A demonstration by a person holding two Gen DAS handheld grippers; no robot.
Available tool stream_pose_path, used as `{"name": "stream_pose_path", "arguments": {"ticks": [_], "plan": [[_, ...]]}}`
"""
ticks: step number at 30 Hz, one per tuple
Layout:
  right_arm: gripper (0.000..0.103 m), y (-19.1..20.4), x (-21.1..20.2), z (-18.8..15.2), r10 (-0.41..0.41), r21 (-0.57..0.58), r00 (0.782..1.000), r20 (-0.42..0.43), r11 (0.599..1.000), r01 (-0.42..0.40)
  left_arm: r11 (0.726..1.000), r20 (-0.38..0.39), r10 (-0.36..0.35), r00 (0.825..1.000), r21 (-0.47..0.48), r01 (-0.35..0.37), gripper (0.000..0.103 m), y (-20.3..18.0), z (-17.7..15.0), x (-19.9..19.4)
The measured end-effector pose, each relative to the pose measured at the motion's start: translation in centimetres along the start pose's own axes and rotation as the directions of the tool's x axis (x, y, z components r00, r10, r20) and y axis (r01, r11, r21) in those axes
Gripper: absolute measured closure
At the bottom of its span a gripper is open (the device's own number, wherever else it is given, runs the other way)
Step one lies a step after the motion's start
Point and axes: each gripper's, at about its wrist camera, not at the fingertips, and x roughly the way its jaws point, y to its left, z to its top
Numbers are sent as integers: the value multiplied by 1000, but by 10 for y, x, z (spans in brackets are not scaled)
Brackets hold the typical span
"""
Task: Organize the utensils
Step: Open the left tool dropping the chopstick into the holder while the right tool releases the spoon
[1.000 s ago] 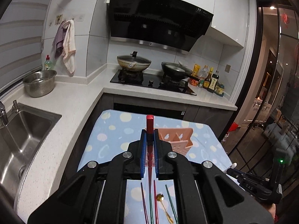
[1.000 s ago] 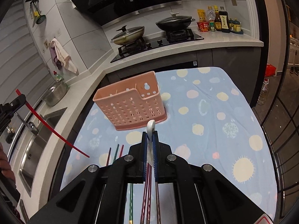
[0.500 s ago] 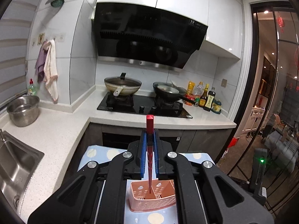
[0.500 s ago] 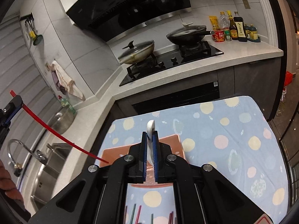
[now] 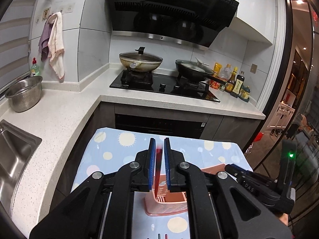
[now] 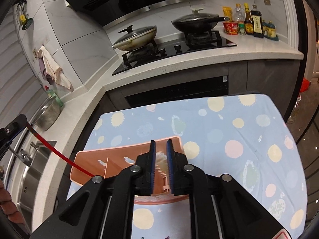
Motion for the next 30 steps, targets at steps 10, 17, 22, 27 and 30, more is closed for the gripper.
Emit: {"name": "stream_pose_path", "arguments": {"ticks": [10,17,22,27,30], "plan": [[68,3,-43,-20,-11,-27,1000,17,1000,11,1000,19,25,1000,-16,-24,69,3,-11,-34],[67,0,-82,-75,-42,-58,999,-25,997,41,998,-45,42,998,-36,-43,68,14,-55,-66],[67,-9,-104,-127,-63,-46,994,-88,997,59,998,-131,47,990,-44,-53,68,21,-103,-81],[67,-13,-123,-176,-104,-53,985,-140,994,97,997,-212,34,977,-55,-46,68,26,-150,-92],[67,-13,-131,-201,-118,-69,978,-170,992,108,997,-251,31,967,-57,-47,68,26,-179,-98]]}}
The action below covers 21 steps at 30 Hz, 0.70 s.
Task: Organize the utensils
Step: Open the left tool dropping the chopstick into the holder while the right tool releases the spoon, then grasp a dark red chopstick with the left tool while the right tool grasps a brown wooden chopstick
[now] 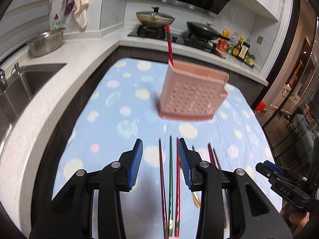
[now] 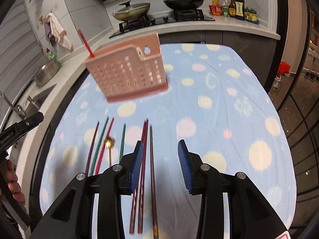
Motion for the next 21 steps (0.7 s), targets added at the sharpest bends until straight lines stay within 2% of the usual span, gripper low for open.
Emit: {"name": "stream_pose_path", "arguments": {"ticks": [6,10,15,21], "plan": [[67,4,-2,-45,-30,-42,998,-60,999,27,1000,-76,4,997,-28,-6,68,7,-47,3],[67,5,1,-69,-41,-61,994,-103,998,35,999,-107,22,994,-41,-26,68,12,-64,5],[67,9,2,-90,-51,-95,989,-138,995,38,998,-135,36,990,-52,-43,68,19,-87,3],[70,15,7,-100,-38,-110,988,-153,994,21,997,-163,30,986,-67,-41,68,22,-105,2]]}}
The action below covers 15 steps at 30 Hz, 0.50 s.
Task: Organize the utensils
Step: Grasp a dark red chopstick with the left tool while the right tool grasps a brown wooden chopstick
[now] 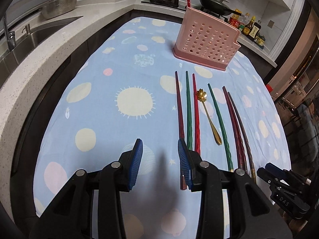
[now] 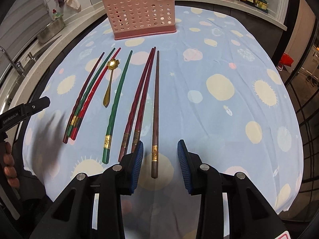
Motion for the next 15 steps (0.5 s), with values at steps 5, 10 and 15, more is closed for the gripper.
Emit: {"name": "stream_pose_path", "arguments": {"ticks": [5,10,15], "plan": [[80,2,7,-4,18,-1,1000,-22,1000,-18,1000,-5,-2,1000,14,2,68,-5,-6,-1],[85,-1,14,-6,17,9,999,-31,1000,-17,1000,-24,-17,1000,10,17,68,-8,-12,2],[90,-3,18,-7,20,9,999,-33,1000,-20,999,-38,-32,999,35,33,68,-16,-17,4]]}}
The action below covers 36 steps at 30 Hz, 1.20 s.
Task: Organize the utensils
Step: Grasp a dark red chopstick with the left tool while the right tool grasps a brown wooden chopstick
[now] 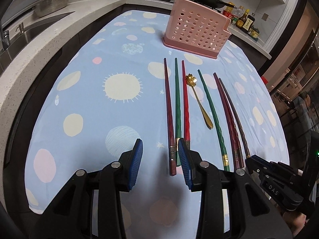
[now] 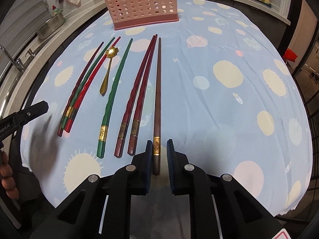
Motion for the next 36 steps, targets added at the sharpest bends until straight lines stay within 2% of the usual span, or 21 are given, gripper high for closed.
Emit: {"name": "stream_pose_path", "arguments": {"ticks": [4,12,15,28,32,36], "plan": [[96,-1,0,0,-12,-6,1000,10,1000,12,1000,-21,-8,1000,25,8,68,-7,-5,5],[96,-2,1,0,-7,1,1000,12,1000,7,998,-57,-9,998,55,12,68,-12,-17,14],[96,-2,1,1,-8,0,1000,12,1000,8,999,-67,-5,998,39,8,69,-8,-17,18],[96,-2,1,1,-8,1,1000,9,1000,8,999,-56,30,998,42,-27,69,-4,-14,28],[96,-2,1,1,-8,2,1000,9,1000,8,999,-53,35,998,39,-33,74,-2,-14,27],[96,-2,1,1,-7,2,1000,9,1000,7,999,-56,31,998,29,-30,75,1,-14,26]]}}
